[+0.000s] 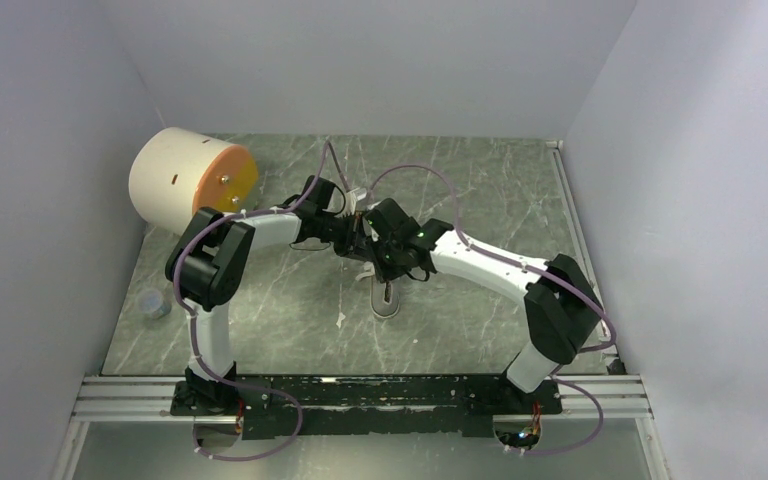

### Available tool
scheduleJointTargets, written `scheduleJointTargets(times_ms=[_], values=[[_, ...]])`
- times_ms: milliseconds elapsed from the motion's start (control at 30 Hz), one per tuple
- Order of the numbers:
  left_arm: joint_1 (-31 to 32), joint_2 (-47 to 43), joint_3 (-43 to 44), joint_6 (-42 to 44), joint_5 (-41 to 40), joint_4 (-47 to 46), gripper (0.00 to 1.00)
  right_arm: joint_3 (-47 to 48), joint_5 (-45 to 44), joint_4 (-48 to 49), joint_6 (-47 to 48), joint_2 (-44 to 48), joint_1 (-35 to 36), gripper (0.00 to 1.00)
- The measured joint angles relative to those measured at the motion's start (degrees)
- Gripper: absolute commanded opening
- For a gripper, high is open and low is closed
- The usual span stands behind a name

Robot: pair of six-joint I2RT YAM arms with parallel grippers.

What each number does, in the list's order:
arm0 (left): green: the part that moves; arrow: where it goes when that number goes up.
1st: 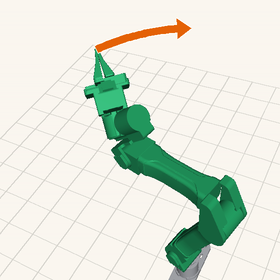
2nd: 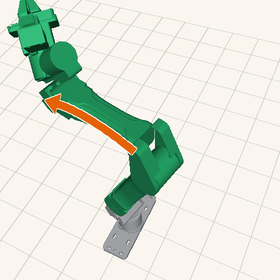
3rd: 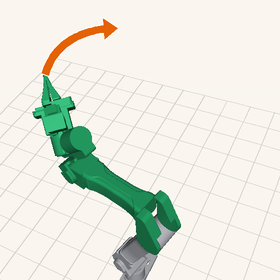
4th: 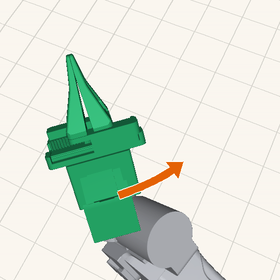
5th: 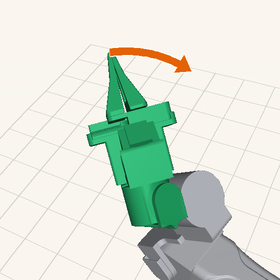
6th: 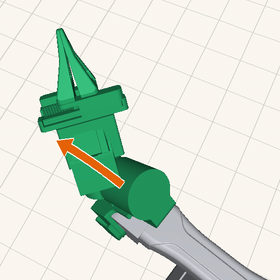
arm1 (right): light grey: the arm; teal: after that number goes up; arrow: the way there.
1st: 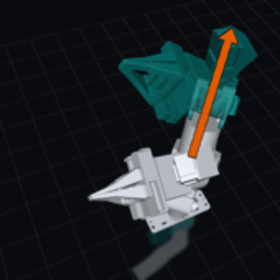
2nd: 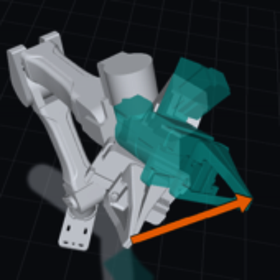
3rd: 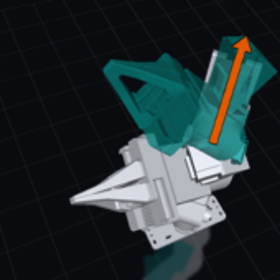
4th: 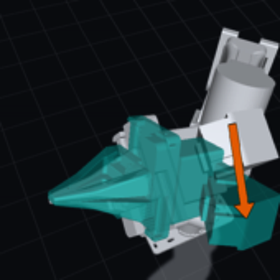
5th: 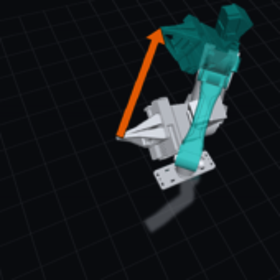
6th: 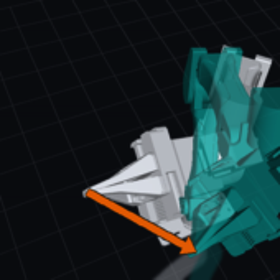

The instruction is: Tie the shoes

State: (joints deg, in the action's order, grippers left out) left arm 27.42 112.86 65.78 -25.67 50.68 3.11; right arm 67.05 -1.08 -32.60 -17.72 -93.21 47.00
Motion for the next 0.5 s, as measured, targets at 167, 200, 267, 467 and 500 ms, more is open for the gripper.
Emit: scheduleJointTargets(times_ms=[167, 200, 267, 467, 500], values=[[0.00, 0.00, 0.02, -0.02, 0.04, 0.00, 0.05, -0.02, -3.04, 0.70, -0.22, -0.63, 1.14, 0.26], [0.00, 0.00, 0.02, -0.02, 0.07, -0.02, 0.05, 0.00, -3.65, 0.90, -0.24, -0.94, 1.29, 0.26], [0.00, 0.00, 0.02, -0.02, 0.09, 0.00, 0.05, 0.00, -5.07, 1.31, -0.31, -1.90, 1.55, 0.26], [0.00, 0.00, 0.02, 0.00, 0.13, 0.13, 0.05, 0.02, -8.48, 1.51, -0.42, -3.91, 2.40, 0.25], [0.00, 0.00, 0.04, 0.00, 0.15, 0.20, 0.05, 0.02, -9.09, 1.53, -0.44, -4.09, 2.58, 0.22]])
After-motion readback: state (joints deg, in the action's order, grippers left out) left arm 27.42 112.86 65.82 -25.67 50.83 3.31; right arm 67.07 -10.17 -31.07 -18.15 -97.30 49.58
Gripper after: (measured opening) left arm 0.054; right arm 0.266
